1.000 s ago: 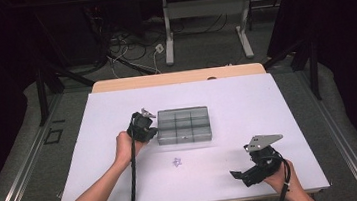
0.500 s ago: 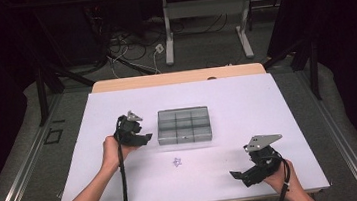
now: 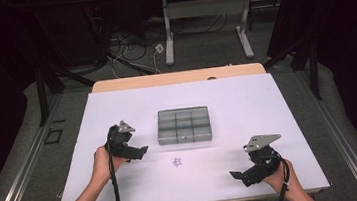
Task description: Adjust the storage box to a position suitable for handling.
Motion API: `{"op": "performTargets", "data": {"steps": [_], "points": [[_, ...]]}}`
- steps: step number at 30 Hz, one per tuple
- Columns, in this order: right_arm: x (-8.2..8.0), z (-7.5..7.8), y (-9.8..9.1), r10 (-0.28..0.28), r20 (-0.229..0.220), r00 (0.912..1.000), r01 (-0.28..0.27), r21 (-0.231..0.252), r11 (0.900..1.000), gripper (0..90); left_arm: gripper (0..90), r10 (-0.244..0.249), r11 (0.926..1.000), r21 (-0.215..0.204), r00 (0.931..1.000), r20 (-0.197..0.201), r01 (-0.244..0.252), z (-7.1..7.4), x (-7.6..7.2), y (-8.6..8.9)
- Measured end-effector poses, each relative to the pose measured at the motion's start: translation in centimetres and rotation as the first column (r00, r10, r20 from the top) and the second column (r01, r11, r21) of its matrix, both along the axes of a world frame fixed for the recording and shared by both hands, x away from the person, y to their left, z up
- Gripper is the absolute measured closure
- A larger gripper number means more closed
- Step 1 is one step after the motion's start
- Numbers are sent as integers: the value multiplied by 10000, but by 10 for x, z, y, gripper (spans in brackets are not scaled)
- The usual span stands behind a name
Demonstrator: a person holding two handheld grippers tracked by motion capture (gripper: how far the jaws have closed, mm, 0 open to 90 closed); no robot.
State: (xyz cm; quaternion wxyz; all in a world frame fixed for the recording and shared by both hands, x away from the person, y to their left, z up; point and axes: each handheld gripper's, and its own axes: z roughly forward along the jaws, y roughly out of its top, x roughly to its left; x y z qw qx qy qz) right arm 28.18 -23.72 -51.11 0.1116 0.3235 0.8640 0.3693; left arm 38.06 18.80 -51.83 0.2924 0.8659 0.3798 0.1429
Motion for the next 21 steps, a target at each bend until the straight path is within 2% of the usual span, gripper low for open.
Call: {"op": "performTargets", "data": {"steps": [2,4,6,7,8,12,18,21], "points": [[-1,0,1,-74,11,10000,74,7,10000,0,60,-129,9999,98,9999,32,129,2,-4,2],[-1,0,1,-14,65,10000,14,20,10000,0,40,-106,9998,153,9997,238,102,4,-10,3],[-1,0,1,-29,35,10000,29,-7,10000,0,0,-162,9998,150,9998,131,160,7,-14,6],[-1,0,1,-29,35,10000,29,-7,10000,0,0,-82,9998,160,9995,296,77,6,-18,6],[-1,0,2,-38,70,10000,38,-7,10000,0,0,-167,9996,220,9997,195,163,7,-21,7],[-1,0,1,11,-5,10000,-11,-74,10000,0,0,-127,9998,167,9991,402,120,9,-32,11],[-1,1,2,24,86,10000,-23,-68,10000,0,0,-300,9993,217,9988,398,292,9,-45,13],[0,1,3,56,79,10000,-56,-44,10000,0,0,-405,9992,67,9987,307,403,8,-50,14]]}}
